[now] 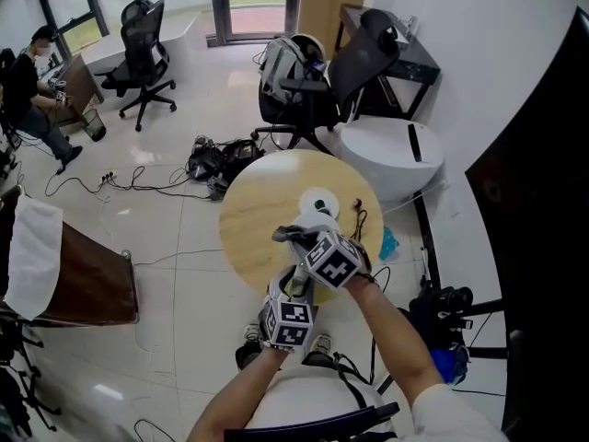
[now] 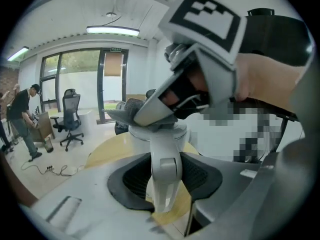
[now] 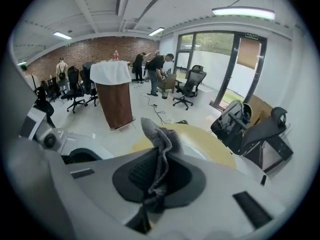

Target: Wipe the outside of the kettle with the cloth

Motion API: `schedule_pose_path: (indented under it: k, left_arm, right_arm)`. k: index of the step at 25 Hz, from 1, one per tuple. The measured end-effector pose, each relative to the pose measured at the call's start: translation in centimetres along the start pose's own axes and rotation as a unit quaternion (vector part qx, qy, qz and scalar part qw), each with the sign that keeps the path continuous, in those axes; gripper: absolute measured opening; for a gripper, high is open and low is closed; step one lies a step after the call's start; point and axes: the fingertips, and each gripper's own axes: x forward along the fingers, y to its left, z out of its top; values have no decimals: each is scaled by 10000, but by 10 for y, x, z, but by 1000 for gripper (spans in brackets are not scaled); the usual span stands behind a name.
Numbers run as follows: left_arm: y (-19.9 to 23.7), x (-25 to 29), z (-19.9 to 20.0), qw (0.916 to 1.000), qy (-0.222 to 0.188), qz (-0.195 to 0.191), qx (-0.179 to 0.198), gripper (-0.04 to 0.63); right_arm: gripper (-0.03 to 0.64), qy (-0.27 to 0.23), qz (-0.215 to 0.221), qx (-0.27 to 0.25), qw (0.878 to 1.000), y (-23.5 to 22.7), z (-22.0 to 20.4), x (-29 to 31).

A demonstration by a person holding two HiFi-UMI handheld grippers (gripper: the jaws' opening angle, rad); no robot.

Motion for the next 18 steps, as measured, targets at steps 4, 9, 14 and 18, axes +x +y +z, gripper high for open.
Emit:
schedule_pose_path:
  k: [4,9,14,18]
  left_arm:
    - [1,0,-1,10000,16,-25,-32,168]
    - [4,-1,-1,9999,64,-14,-151,166]
    - [7,-1,-1,9998,56,-6,-165,166]
    - [7,-2,-1,9998,77,-28,-154,166]
  right_arm:
    - [31,16,-173,411,9990,-40,-1,11]
    - [31,-4,-440,873,9952,-77,-22,-2]
    - [31,7,-558,1057,9928,-79,-48,-25]
    - [31,6,-455,987,9941,-50,-58,-40]
